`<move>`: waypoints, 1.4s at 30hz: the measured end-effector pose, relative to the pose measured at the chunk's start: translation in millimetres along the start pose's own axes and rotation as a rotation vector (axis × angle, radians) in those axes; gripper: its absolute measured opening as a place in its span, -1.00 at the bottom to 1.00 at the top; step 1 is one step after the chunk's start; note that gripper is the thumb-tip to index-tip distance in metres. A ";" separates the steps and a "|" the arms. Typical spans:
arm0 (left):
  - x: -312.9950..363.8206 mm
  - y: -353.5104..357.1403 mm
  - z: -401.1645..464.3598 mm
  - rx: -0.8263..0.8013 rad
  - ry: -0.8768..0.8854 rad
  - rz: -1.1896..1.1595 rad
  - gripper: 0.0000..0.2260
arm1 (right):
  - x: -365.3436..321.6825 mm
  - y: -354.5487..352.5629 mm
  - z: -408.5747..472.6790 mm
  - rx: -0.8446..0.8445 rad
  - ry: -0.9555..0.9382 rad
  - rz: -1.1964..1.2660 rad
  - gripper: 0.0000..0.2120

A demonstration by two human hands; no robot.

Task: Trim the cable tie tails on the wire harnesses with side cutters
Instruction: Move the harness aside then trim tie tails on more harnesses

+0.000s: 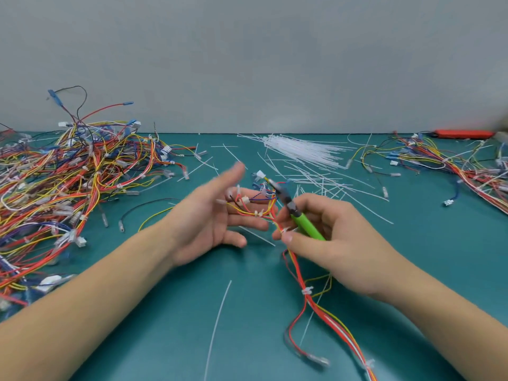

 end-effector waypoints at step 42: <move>-10.3 29.4 1.2 0.051 0.039 0.084 -0.67 | 25.2 -23.2 6.8 0.170 0.169 0.407 -0.74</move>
Point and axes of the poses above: each hand's wrist, its own z-axis towards the middle knuckle, its own y-axis out of the palm, x = y × z, the point moved 10 cm from there along z, towards the middle knuckle, and after that the axes turned 3 degrees about z, right-handed, at the moved point
